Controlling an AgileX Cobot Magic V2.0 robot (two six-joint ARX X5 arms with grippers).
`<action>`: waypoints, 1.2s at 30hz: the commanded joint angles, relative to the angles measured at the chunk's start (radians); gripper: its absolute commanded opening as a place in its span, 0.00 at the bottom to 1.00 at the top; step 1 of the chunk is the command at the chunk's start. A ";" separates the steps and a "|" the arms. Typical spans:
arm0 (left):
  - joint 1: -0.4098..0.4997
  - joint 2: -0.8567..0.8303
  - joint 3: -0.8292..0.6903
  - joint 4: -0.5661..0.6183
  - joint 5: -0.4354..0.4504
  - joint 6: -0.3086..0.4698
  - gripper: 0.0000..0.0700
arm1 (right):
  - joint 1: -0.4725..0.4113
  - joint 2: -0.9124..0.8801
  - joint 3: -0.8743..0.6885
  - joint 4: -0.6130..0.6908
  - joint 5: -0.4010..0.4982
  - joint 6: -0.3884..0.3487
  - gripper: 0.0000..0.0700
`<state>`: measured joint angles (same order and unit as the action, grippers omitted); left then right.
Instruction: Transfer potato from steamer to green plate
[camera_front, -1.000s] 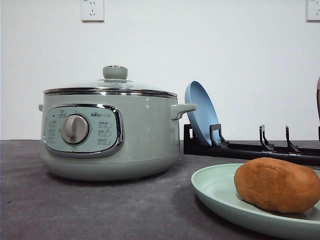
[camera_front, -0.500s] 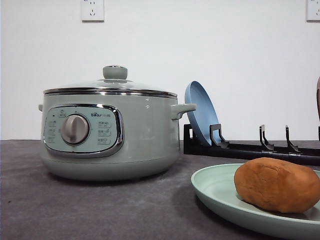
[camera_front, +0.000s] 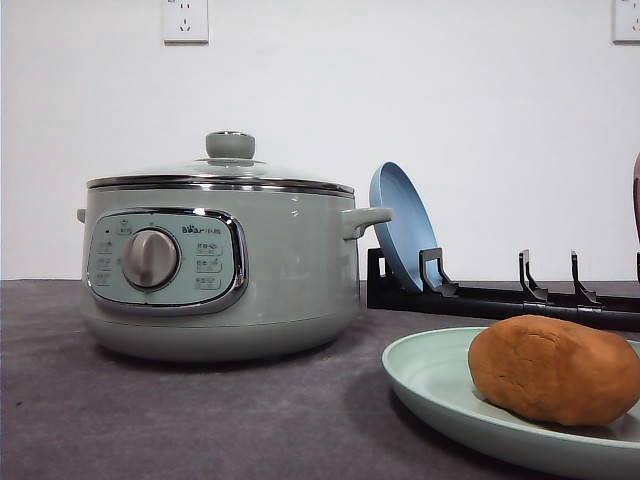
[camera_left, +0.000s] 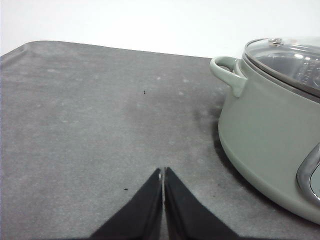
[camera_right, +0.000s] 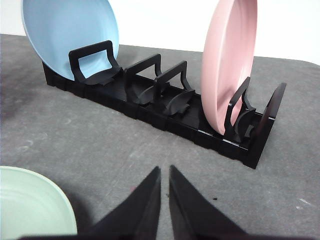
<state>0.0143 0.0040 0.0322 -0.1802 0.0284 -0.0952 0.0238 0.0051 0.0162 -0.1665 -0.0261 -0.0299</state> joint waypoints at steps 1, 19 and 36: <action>-0.003 -0.001 -0.020 -0.007 -0.003 0.008 0.00 | -0.002 -0.002 -0.005 0.014 0.001 -0.008 0.03; -0.003 -0.001 -0.020 -0.007 -0.003 0.008 0.00 | -0.002 -0.002 -0.005 0.014 0.001 -0.008 0.03; -0.003 -0.001 -0.020 -0.007 -0.003 0.008 0.00 | -0.002 -0.002 -0.005 0.014 0.001 -0.008 0.03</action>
<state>0.0143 0.0040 0.0322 -0.1802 0.0284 -0.0952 0.0238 0.0051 0.0162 -0.1665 -0.0261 -0.0299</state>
